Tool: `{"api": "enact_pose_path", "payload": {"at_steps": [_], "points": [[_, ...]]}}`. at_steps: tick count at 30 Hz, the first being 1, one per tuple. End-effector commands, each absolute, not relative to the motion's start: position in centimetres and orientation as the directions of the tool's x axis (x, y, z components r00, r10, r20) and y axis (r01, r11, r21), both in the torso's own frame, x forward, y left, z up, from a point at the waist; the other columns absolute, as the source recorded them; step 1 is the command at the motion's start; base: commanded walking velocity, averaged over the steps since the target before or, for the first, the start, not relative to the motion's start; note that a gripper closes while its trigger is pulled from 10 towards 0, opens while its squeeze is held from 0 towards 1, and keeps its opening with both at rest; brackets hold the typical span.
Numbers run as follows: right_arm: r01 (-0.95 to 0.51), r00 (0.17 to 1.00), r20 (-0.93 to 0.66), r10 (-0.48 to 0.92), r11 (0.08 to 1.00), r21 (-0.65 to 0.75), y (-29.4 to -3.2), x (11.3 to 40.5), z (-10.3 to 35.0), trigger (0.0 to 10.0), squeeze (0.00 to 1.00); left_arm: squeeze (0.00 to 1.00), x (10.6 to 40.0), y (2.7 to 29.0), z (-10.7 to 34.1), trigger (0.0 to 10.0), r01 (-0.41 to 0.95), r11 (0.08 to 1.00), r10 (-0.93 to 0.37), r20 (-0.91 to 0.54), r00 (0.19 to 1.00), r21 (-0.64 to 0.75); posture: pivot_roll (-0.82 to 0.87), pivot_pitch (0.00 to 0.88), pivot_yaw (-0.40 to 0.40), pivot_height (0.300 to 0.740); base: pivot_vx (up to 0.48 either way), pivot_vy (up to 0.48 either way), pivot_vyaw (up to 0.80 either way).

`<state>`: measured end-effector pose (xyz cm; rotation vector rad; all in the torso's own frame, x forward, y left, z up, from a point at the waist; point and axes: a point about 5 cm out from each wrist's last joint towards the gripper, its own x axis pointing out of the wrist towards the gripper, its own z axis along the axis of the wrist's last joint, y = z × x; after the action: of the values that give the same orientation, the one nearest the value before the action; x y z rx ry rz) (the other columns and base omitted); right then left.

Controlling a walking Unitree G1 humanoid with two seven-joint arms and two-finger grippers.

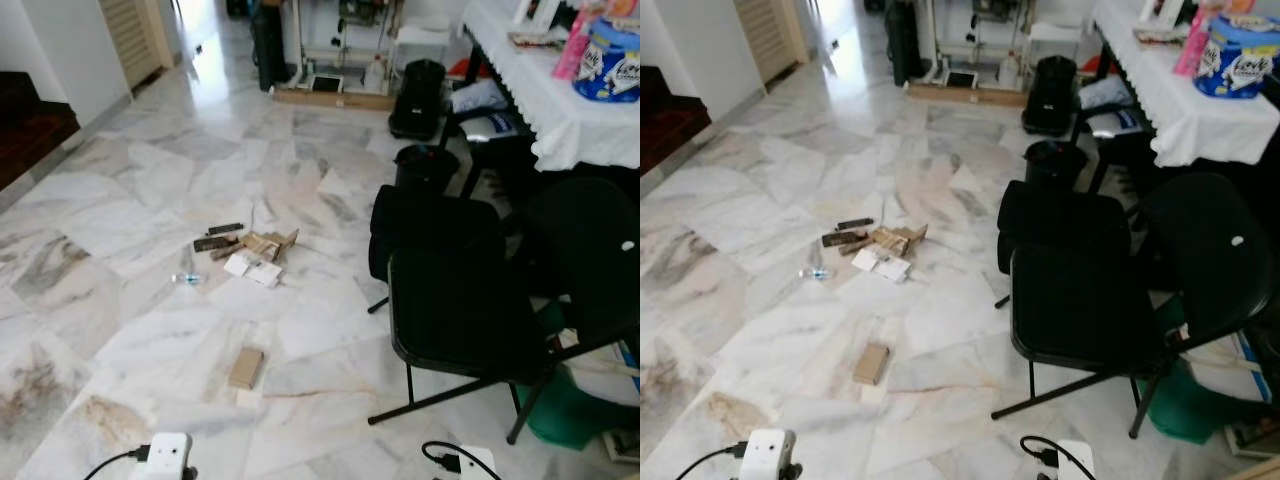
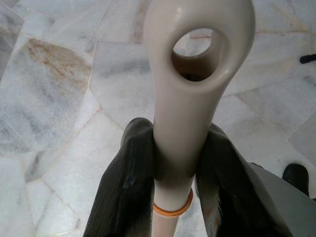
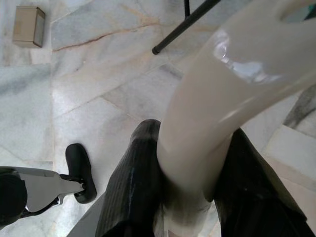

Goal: Sweep floor

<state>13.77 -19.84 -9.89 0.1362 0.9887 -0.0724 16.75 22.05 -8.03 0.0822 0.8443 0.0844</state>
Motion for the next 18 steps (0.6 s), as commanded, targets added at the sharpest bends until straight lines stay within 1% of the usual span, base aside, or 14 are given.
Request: {"api": "enact_pose_path", "payload": {"at_steps": [1, 14, 18], "points": [[0.144, 0.543, -0.840, 0.008, 0.984, 0.103, -19.52, 13.26, -10.10, 10.0, 0.00, 0.00, 16.27, 22.05, -8.30, 10.0, -0.060, 0.994, 0.105, -0.758, 0.644, 0.087, -0.03, 0.000, -0.005, 0.740, 0.000, 0.000, 0.00], [0.149, 0.546, -0.838, 0.006, 0.983, 0.104, -19.50, 13.28, -10.09, 10.0, 0.00, 0.00, 16.27, 22.27, -8.25, 10.0, -0.057, 0.994, 0.107, -0.757, 0.644, 0.092, -0.03, 0.000, -0.002, 0.740, 0.000, 0.000, 0.00], [0.161, 0.547, -0.837, 0.003, 0.981, 0.109, -19.55, 13.33, -10.07, 10.0, 0.00, 0.00, 16.00, 22.35, -8.34, 10.0, -0.061, 0.994, 0.109, -0.760, 0.641, 0.092, -0.03, 0.000, -0.001, 0.740, 0.000, 0.424, 0.00]]}}
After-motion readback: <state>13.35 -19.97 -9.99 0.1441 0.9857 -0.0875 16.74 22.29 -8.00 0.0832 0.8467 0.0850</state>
